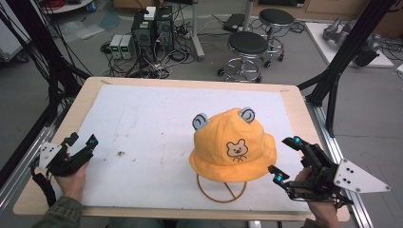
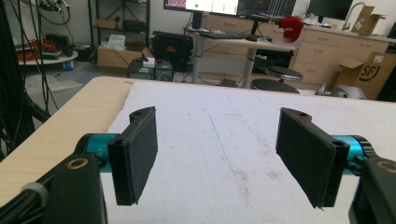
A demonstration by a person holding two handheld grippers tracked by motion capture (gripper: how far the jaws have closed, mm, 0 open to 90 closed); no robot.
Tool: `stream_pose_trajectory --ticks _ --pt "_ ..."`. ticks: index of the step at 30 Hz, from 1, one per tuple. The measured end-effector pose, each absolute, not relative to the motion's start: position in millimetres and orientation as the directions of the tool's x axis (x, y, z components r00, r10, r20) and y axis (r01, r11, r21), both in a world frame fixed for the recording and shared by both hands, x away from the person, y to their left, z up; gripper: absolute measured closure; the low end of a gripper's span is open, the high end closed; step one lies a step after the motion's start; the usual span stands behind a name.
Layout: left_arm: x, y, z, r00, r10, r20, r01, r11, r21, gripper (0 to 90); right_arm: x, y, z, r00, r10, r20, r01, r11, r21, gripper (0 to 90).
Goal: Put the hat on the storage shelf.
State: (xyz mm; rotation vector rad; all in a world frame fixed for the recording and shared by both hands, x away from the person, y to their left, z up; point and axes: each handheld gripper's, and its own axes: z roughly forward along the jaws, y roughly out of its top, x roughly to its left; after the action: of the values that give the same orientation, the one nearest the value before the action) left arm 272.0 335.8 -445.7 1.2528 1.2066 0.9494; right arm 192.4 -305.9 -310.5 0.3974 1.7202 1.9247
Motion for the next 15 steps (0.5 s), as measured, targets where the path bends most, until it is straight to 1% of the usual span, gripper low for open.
stream_pose_trajectory --ticks 2,13,15 --pt "272.8 335.3 -445.9 0.159 0.978 -0.135 0.099 0.12 0.988 29.7 194.2 -310.9 -315.2 -0.812 0.576 -0.095 -0.165 -0.071 0.984 21.5" --pt "273.3 334.5 -445.6 0.158 0.978 -0.138 0.093 0.125 0.988 29.8 203.0 -323.1 -330.6 -0.763 0.646 -0.033 -0.133 -0.107 0.985 21.5" --pt "273.4 334.5 -445.6 0.158 0.978 -0.138 0.093 0.125 0.988 29.7 204.9 -324.5 -334.3 -0.751 0.66 -0.001 -0.117 -0.13 0.985 21.6"
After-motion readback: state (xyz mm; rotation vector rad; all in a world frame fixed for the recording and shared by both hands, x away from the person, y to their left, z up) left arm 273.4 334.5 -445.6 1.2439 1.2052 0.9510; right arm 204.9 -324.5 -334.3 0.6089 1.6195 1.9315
